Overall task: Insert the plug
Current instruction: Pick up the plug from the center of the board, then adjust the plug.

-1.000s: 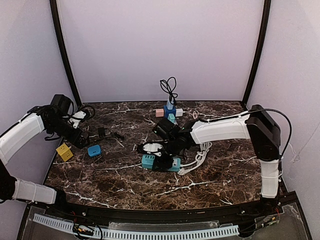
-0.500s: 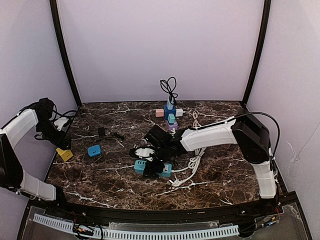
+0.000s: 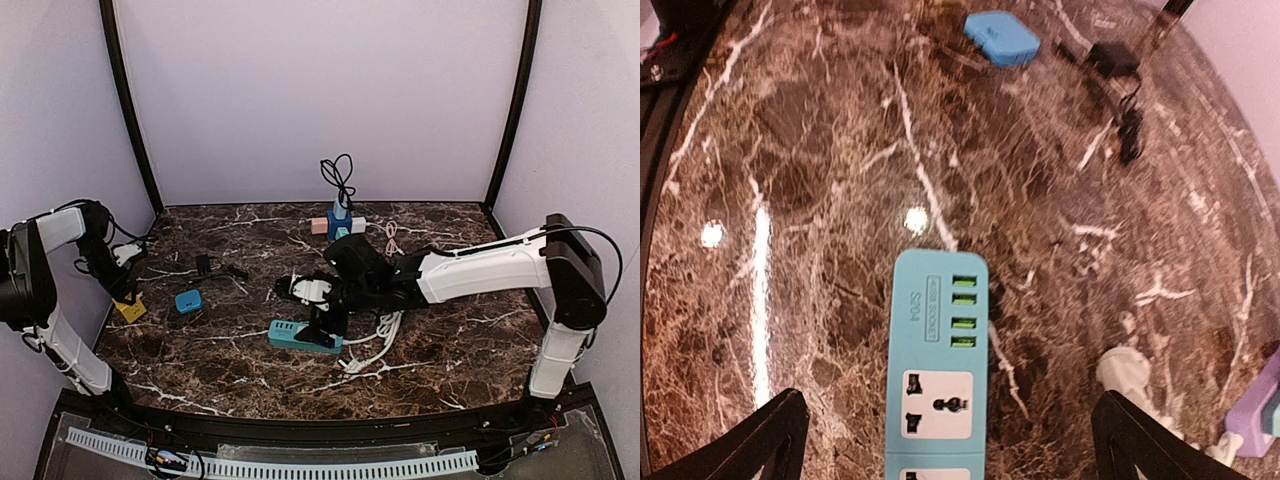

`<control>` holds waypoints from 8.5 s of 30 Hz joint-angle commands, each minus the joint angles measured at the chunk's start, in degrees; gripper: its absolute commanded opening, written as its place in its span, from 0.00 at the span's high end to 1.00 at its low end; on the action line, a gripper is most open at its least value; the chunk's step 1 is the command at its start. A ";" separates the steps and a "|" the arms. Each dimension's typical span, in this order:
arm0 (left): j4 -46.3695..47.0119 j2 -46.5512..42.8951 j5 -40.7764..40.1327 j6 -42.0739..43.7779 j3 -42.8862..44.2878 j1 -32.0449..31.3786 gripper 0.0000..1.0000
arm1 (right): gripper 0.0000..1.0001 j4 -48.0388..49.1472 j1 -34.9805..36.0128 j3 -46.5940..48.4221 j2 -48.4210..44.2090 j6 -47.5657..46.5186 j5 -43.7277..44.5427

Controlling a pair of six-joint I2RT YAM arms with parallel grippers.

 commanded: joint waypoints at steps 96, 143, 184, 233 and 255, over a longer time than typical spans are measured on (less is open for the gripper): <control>70.93 -37.43 -28.45 91.01 -28.10 -77.28 0.99 | 0.03 12.92 -1.28 2.35 -16.54 23.49 11.14; 26.06 -32.39 -30.63 31.99 -1.35 -77.84 0.01 | 1.00 19.07 -2.27 7.29 -11.80 18.31 -11.41; 5.19 -14.30 15.03 -22.46 31.61 -78.21 0.21 | 1.00 45.93 -2.40 -10.68 -26.09 19.21 -26.34; 8.56 -4.79 23.79 -63.27 33.29 -56.47 0.99 | 0.01 52.00 -3.14 -7.87 -14.55 1.71 3.56; 9.08 -3.33 26.42 -61.71 34.38 -56.12 0.99 | 0.01 45.80 -4.44 -6.82 -13.01 -0.49 4.42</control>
